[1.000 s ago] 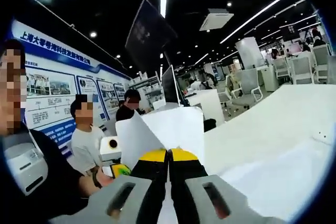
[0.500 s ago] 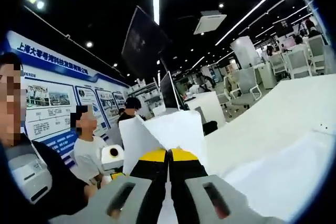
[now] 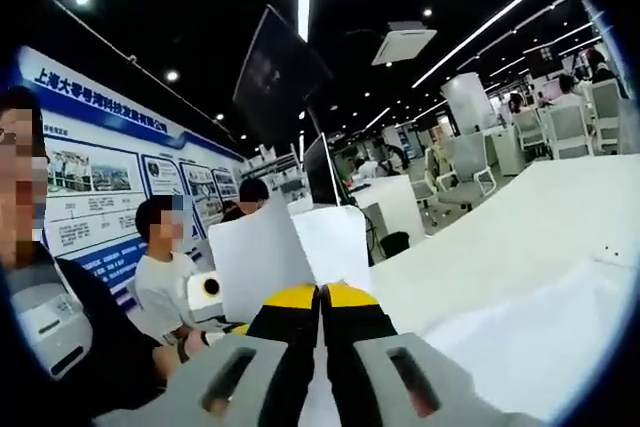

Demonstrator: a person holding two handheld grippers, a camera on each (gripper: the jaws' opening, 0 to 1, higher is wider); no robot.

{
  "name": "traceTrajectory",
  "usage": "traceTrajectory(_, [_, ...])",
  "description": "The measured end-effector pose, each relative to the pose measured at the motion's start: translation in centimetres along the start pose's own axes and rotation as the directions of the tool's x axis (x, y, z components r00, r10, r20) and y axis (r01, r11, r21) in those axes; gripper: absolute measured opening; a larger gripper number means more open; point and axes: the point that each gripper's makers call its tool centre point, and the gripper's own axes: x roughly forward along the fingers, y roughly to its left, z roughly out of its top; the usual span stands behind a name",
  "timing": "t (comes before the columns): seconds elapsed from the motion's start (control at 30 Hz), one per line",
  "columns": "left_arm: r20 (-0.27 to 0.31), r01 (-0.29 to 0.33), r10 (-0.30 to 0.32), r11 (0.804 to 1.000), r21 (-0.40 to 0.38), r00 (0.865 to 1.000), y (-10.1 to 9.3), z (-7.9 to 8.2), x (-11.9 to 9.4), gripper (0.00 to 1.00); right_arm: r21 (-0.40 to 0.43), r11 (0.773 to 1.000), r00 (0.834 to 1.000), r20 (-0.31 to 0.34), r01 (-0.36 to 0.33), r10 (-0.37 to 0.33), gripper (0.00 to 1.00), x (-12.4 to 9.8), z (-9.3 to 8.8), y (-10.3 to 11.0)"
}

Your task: Organize the stack of printing papers by aligning and flattening the scattered papers on the table

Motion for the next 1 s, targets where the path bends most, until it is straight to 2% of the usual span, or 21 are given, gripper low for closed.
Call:
traceTrajectory(0.1, [0.009, 0.002, -0.002, 1.0, -0.014, 1.0, 0.0, 0.3, -0.2, 0.06, -0.006, 1.0, 1.0, 0.011, -0.001, 0.001, 0.05, 0.0, 0.3, -0.3])
traceTrajectory(0.23, [0.011, -0.003, 0.003, 1.0, -0.011, 1.0, 0.0, 0.4, -0.2, 0.06, -0.038, 0.999, 0.999, 0.02, 0.026, -0.025, 0.17, 0.2, 0.3, -0.9])
traceTrajectory(0.3, [0.015, -0.006, 0.006, 1.0, -0.01, 1.0, 0.1, 0.5, -0.2, 0.06, -0.092, 0.995, 0.999, 0.022, 0.048, -0.046, 0.22, 0.3, 0.2, -1.3])
traceTrajectory(0.37, [0.016, -0.007, 0.007, 1.0, -0.015, 1.0, 0.1, 0.5, -0.3, 0.06, -0.129, 0.989, 0.997, 0.023, 0.071, -0.068, 0.3, 0.3, 0.2, -1.6])
traceTrajectory(0.43, [0.016, -0.008, 0.008, 1.0, -0.017, 1.0, 0.1, 0.5, -0.3, 0.06, -0.157, 0.983, 0.995, 0.03, 0.097, -0.094, 0.42, 0.2, 0.5, -0.5])
traceTrajectory(0.53, [0.016, -0.009, 0.01, 1.0, -0.021, 1.0, 0.1, 0.5, -0.3, 0.06, -0.189, 0.971, 0.989, 0.053, 0.145, -0.137, 0.61, 0.2, 0.9, -1.1])
traceTrajectory(0.63, [0.017, -0.015, 0.015, 1.0, -0.025, 1.0, 0.1, 0.4, -0.4, 0.06, -0.215, 0.958, 0.981, 0.072, 0.19, -0.178, 0.73, -0.1, 1.2, -1.7])
traceTrajectory(0.77, [0.019, -0.011, 0.011, 1.0, -0.015, 1.0, 0.0, 0.5, -0.4, 0.06, -0.23, 0.952, 0.978, 0.1, 0.201, -0.182, 0.73, -0.6, 1.5, -1.8])
traceTrajectory(1.0, [0.028, -0.005, 0.006, 1.0, -0.012, 1.0, -0.2, 0.7, -0.2, 0.06, -0.209, 0.949, 0.969, 0.126, 0.237, -0.214, 0.87, -1.1, 1.7, -2.3])
